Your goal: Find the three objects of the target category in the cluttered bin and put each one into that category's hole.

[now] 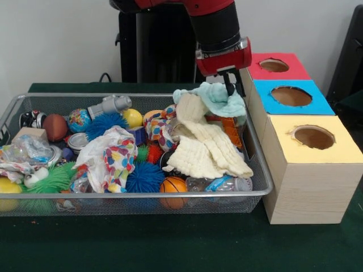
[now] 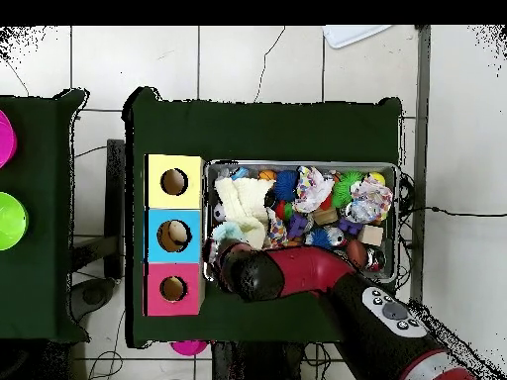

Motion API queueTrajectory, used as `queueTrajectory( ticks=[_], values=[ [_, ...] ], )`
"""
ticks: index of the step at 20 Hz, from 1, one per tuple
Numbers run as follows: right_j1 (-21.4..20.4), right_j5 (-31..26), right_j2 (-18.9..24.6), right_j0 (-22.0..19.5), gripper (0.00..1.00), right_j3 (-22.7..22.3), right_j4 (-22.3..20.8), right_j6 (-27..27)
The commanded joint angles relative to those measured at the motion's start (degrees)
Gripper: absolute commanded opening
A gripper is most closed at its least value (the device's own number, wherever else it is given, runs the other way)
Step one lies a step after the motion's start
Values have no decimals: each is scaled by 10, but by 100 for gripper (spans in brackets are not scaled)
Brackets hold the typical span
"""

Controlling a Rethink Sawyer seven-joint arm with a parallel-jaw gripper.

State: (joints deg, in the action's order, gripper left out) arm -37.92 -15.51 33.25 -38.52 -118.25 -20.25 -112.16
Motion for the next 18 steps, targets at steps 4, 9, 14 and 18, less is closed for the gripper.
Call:
queueTrajectory(
  ticks=[4,9,14,18],
  values=[
    [-14,9,-58,16,100,37,4,-52],
    [-49,-79,-99,46,100,73,-17,-8],
    [-73,-103,-121,64,100,97,-40,13],
    [-96,-128,-142,82,100,120,-65,25]
  ],
)
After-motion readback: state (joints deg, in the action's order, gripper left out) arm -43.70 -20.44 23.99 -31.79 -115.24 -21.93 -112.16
